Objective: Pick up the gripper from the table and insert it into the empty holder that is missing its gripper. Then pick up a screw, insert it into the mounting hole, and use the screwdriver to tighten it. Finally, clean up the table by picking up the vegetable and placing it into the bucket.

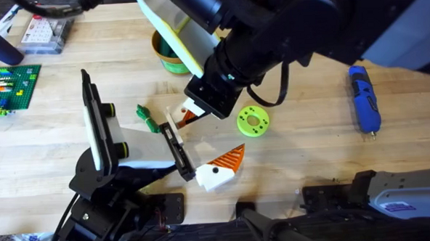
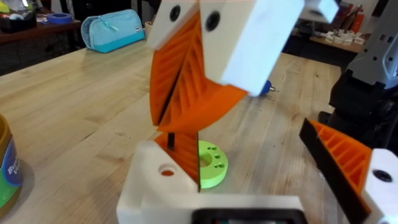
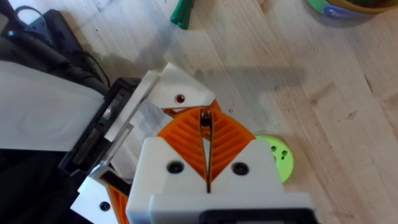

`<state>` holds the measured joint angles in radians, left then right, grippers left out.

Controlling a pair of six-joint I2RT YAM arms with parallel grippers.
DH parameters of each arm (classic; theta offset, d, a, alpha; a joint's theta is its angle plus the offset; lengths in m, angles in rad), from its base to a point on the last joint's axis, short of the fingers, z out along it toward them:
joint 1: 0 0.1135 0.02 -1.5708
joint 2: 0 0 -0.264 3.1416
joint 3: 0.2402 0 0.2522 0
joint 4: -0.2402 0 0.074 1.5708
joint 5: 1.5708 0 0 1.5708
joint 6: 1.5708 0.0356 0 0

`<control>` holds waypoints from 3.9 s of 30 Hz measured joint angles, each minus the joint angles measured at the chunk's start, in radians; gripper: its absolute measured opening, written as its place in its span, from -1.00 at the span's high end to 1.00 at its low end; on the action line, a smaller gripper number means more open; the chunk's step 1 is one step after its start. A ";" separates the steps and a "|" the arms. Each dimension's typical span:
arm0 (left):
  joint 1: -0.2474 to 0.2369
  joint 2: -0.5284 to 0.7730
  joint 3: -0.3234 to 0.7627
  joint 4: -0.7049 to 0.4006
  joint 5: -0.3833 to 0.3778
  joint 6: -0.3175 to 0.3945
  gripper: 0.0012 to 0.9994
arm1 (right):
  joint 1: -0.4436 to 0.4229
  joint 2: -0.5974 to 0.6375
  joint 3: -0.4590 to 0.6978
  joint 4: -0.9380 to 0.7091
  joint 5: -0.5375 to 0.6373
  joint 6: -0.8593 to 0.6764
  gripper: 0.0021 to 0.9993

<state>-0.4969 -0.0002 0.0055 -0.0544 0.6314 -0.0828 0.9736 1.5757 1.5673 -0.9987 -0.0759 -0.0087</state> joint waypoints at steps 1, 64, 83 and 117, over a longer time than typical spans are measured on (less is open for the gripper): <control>0.000 0.000 0.000 0.000 0.000 0.000 -0.98 | 0.000 0.000 0.000 -0.003 0.000 0.000 0.99; 0.000 0.000 0.000 0.001 0.000 0.000 -0.98 | 0.013 0.085 0.184 -0.098 -0.071 0.016 0.99; 0.000 0.000 0.000 0.000 -0.001 -0.004 -0.98 | 0.013 0.110 0.184 -0.109 -0.071 0.016 0.99; 0.000 0.000 0.000 0.001 -0.007 -0.004 -0.98 | 0.013 0.097 0.185 -0.131 -0.072 0.016 0.99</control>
<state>-0.4969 -0.0001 0.0055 -0.0536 0.6243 -0.0867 0.9863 1.6730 1.7519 -1.1301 -0.1474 0.0074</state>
